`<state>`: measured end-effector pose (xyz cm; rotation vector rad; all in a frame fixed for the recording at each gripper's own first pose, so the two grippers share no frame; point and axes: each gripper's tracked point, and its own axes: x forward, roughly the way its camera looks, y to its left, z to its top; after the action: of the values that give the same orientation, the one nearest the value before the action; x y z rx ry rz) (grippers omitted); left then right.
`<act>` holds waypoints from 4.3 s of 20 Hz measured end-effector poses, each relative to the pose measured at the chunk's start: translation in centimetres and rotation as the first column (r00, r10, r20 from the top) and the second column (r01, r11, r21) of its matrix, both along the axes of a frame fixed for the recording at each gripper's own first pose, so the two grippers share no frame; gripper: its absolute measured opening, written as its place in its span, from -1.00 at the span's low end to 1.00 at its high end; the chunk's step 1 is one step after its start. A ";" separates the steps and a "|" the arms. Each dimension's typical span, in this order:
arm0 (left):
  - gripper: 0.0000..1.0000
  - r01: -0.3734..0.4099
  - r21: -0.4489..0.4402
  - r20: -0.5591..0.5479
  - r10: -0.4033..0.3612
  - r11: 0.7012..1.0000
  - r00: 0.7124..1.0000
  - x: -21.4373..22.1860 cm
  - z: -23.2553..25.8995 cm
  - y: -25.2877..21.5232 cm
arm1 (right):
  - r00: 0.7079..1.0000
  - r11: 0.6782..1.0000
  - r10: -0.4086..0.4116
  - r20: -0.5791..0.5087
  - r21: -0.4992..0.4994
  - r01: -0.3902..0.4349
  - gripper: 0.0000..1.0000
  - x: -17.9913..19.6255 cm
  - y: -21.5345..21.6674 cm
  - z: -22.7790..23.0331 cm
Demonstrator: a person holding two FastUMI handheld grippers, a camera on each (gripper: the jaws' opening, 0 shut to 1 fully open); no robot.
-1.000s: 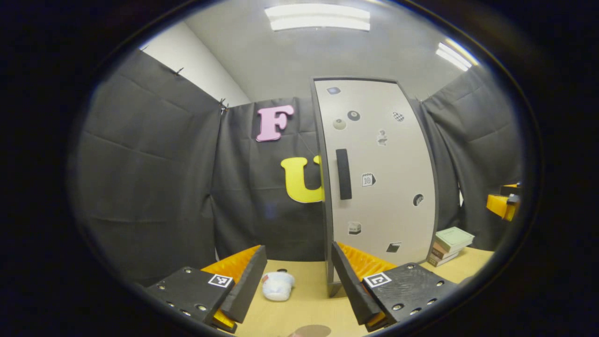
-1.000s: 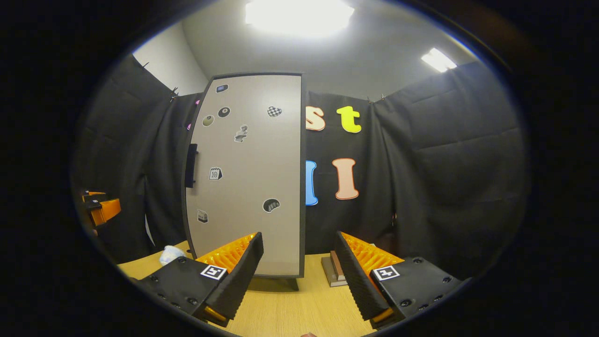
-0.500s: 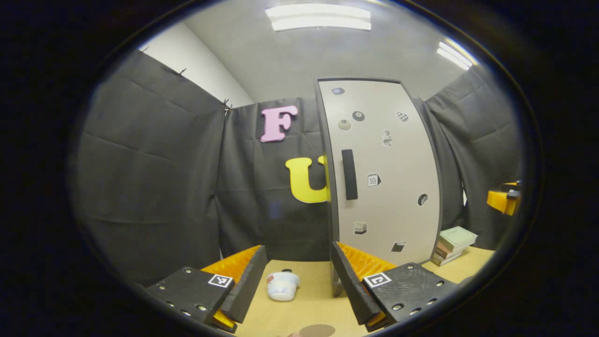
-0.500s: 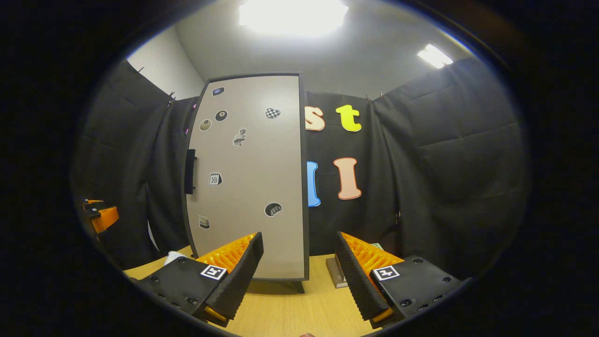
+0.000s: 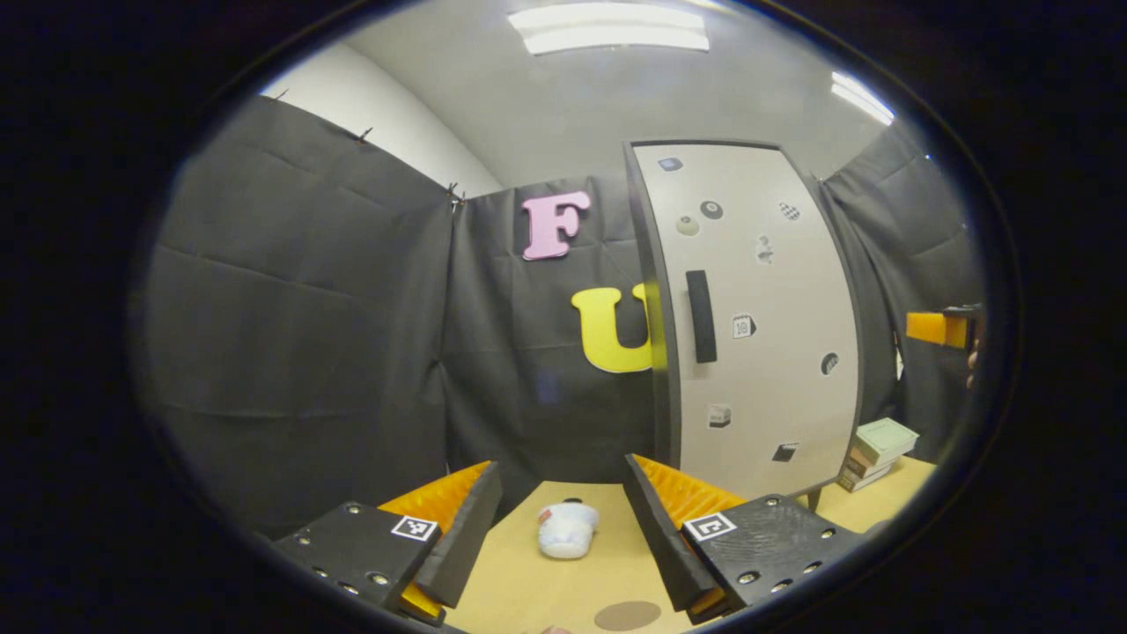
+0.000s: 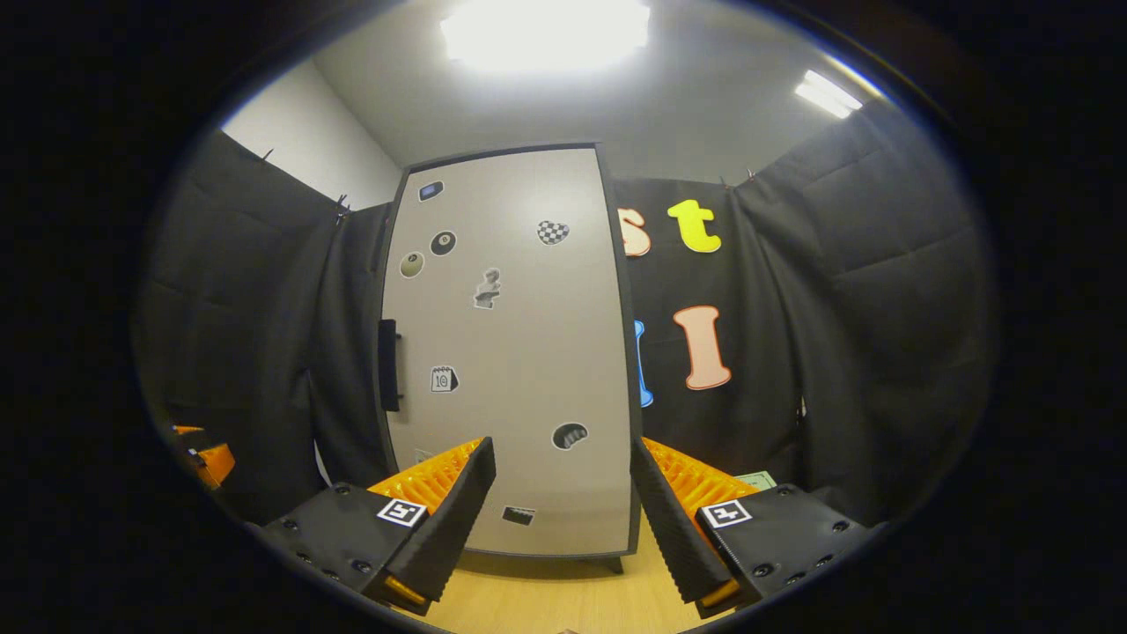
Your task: Open the cabinet door with the right hand, grasp the bottle in the cabinet with the left hand and place it on the coaster, then close the cabinet door with the right hand.
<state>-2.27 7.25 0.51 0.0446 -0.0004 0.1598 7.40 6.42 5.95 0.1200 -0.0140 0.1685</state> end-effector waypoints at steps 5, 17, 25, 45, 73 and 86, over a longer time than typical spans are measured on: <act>0.71 -0.076 0.003 -0.021 0.076 0.997 0.997 -1.7 -0.8 3.8 | 0.997 0.997 0.072 0.004 0.030 -0.073 0.94 2.9 4.1 2.3; 0.67 -0.233 0.024 -0.057 0.234 0.972 0.971 -6.6 -2.2 12.2 | 0.982 0.982 0.188 -0.008 0.027 -0.188 0.86 8.0 14.0 5.0; 0.67 -0.304 0.032 -0.073 0.305 0.952 0.949 -9.5 -3.0 17.1 | 0.977 0.977 0.212 0.002 0.018 -0.212 0.84 11.2 19.7 5.9; 0.68 -0.318 0.045 -0.082 0.320 0.947 0.944 -9.9 -3.8 22.1 | 0.968 0.985 0.170 -0.184 0.019 -0.170 -0.47 16.6 26.3 2.9; 0.72 0.141 0.002 -0.022 -0.141 0.990 0.990 1.8 -1.8 -2.9 | 0.821 0.845 0.530 -0.212 0.049 -0.533 -0.66 11.4 18.7 2.2; 0.72 0.283 -0.002 -0.006 -0.283 0.959 0.959 2.8 -0.1 -17.6 | 0.804 0.823 0.564 -0.189 0.047 -0.567 -0.67 10.2 14.2 2.1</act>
<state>0.55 -10.36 0.39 0.0434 -0.0005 -0.1273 17.61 20.61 8.06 0.1262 0.2232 0.7608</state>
